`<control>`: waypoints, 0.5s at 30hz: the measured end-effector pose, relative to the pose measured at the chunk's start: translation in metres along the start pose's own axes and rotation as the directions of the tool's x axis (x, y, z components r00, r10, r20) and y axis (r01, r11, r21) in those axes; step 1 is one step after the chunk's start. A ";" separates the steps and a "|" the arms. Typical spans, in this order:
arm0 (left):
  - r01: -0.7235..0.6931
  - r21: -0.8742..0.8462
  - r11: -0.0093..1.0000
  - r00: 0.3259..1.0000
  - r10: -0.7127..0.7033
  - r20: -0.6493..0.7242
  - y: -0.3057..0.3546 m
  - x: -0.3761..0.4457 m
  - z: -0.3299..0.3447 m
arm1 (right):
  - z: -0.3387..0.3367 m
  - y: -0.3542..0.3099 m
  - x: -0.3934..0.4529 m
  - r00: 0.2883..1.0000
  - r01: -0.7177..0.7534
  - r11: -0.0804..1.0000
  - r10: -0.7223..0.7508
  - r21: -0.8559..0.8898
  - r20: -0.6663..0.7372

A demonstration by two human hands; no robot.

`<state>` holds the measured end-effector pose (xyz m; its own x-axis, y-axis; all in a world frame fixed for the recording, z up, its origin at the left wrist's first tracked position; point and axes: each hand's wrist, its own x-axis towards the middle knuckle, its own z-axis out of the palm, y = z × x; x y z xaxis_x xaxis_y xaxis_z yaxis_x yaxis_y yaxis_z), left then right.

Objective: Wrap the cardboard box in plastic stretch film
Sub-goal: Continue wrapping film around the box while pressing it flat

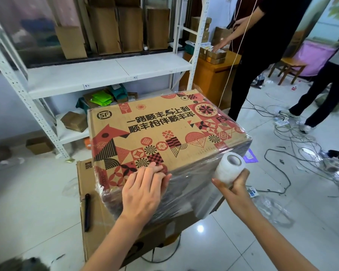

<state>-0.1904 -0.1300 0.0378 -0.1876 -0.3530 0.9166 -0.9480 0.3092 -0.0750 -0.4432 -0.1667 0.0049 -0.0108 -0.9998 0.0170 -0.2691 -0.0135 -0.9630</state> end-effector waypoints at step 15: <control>-0.006 0.065 0.998 1.000 0.006 0.007 -0.002 -0.001 0.006 | 0.018 -0.005 0.016 0.969 0.064 0.993 -0.085 -0.099 -0.232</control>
<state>-0.1903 -0.1356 0.0343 -0.1948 -0.3576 0.9133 -0.9616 0.2531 -0.1060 -0.4249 -0.1827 0.0047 -0.2111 -0.9641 0.1610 -0.3629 -0.0756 -0.9287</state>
